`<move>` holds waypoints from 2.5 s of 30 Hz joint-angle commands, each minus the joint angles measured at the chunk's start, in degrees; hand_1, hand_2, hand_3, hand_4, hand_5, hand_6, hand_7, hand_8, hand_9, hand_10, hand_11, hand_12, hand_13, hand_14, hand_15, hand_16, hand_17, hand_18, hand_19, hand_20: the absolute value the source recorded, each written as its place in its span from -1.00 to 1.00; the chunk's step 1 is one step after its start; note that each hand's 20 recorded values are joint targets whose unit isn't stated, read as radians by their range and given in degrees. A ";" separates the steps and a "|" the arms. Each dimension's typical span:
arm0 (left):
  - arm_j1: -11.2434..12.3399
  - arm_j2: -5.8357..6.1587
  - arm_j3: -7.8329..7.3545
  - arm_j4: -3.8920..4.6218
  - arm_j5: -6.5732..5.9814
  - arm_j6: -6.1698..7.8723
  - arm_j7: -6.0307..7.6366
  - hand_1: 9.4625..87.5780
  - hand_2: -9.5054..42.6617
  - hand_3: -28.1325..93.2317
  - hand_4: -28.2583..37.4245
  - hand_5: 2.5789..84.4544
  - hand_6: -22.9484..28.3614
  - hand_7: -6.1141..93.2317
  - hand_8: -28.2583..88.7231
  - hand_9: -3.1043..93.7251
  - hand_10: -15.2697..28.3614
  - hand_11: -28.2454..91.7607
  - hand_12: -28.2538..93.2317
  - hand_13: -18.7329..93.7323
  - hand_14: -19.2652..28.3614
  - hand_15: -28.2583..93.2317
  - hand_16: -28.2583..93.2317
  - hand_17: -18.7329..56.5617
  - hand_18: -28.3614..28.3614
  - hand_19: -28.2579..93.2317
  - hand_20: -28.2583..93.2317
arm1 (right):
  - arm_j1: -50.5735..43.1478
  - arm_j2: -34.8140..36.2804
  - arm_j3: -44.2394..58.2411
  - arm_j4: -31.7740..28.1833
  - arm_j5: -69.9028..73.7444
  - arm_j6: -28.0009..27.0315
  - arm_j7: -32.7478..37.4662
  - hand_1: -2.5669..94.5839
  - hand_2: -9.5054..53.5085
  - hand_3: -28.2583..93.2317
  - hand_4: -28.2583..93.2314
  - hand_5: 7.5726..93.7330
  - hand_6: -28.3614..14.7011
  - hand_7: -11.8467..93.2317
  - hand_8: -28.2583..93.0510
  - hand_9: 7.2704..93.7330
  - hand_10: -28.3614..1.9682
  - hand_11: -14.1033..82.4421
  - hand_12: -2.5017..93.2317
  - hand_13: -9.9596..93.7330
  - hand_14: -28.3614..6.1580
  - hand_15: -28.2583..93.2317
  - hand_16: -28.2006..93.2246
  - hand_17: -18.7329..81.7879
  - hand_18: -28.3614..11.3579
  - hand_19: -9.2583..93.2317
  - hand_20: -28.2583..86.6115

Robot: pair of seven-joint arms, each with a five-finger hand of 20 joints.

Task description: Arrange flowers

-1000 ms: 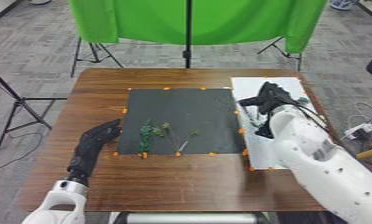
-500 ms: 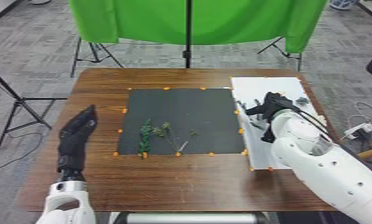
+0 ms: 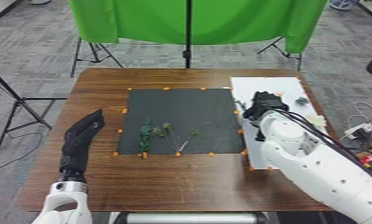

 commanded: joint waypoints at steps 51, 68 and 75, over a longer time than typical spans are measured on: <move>1.17 -1.21 -0.58 -0.05 1.31 -4.23 -3.73 -0.52 -0.87 0.56 -0.67 0.01 0.02 -0.65 -0.61 -0.12 0.24 -0.28 -0.27 -0.15 0.47 -0.21 -0.47 -0.48 0.53 -0.40 -0.21 | -26.72 -8.63 15.68 -17.86 2.45 9.53 -1.05 0.10 -0.94 0.48 -0.59 0.83 0.21 -0.22 -0.15 1.00 0.13 0.32 -0.52 1.00 0.45 0.64 -0.16 0.88 -0.10 1.00 0.58; 0.66 -1.34 -0.60 0.03 2.00 -5.32 -4.22 -0.52 -0.87 0.55 -0.68 0.01 0.02 -0.65 -0.60 -0.11 0.24 -0.27 -0.28 -0.15 0.48 -0.21 -0.47 -0.49 0.53 -0.40 -0.21 | -33.21 -6.38 23.72 -26.27 2.12 4.36 -1.13 -0.37 -0.59 0.38 -0.68 0.65 0.10 -0.50 -0.64 0.96 0.02 0.10 -0.43 1.00 0.39 0.46 -0.05 0.77 -0.10 1.00 0.49; 1.22 -1.40 -0.85 -0.22 1.88 -4.91 -4.38 -0.52 -0.87 0.55 -0.68 0.01 0.03 -0.65 -0.60 -0.11 0.24 -0.27 -0.28 -0.15 0.48 -0.21 -0.47 -0.49 0.53 -0.40 -0.21 | -39.02 -4.71 28.12 -31.18 7.16 -1.86 -0.53 -0.36 -0.51 0.32 -0.68 0.68 0.09 -0.51 -0.63 0.97 -0.01 0.09 -0.43 1.00 0.37 0.45 -0.04 0.77 -0.13 1.00 0.48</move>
